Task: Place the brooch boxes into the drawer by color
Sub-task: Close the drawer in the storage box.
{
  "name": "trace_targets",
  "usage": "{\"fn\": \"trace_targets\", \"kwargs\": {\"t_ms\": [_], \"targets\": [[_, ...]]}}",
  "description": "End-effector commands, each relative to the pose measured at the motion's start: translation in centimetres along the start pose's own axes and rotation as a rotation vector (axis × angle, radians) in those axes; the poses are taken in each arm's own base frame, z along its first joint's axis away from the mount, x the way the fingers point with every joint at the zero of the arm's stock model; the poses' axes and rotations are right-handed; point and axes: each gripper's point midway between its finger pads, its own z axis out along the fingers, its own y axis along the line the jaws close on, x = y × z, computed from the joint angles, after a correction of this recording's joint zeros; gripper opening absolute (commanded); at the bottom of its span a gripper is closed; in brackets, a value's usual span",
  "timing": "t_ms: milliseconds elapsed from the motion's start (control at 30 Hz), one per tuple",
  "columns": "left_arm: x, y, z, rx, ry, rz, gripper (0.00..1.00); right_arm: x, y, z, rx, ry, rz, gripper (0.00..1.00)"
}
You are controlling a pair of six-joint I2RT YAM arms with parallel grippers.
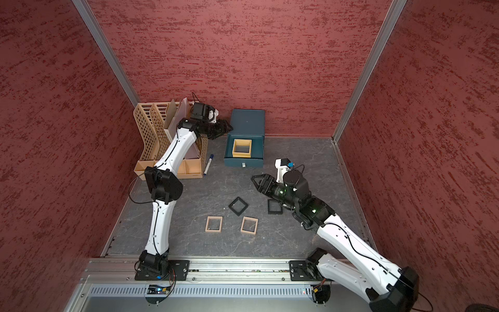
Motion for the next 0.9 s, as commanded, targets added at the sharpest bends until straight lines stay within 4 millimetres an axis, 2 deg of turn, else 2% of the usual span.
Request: {"fn": "trace_targets", "kwargs": {"t_ms": [0, 167, 267, 400, 567, 733, 867], "targets": [[-0.8, 0.2, 0.7, 0.015, -0.022, 0.019, 0.70, 0.3, 0.9, 0.2, -0.050, 0.012, 0.012, 0.59], [-0.4, 1.1, 1.3, -0.003, -0.007, 0.008, 0.67, 0.6, 0.3, 1.0, -0.059, 0.008, 0.048, 0.59], [0.3, 1.7, 1.9, -0.018, 0.017, 0.004, 0.64, 0.4, 0.4, 2.3, -0.085, 0.007, 0.074, 0.58], [0.6, 2.2, 2.1, -0.034, 0.024, 0.001, 0.62, -0.1, -0.6, 4.5, -0.057, -0.013, 0.121, 0.57], [0.6, 2.1, 1.8, -0.036, 0.023, 0.002, 0.61, -1.4, -0.7, 6.5, -0.129, -0.098, 0.199, 0.57], [0.6, 2.1, 1.7, -0.039, 0.022, 0.008, 0.61, -2.1, -2.8, 9.0, -0.162, -0.173, 0.338, 0.49], [0.8, 2.1, 1.8, -0.044, 0.029, 0.011, 0.61, -3.0, -3.9, 10.8, -0.220, -0.239, 0.438, 0.47]]}}
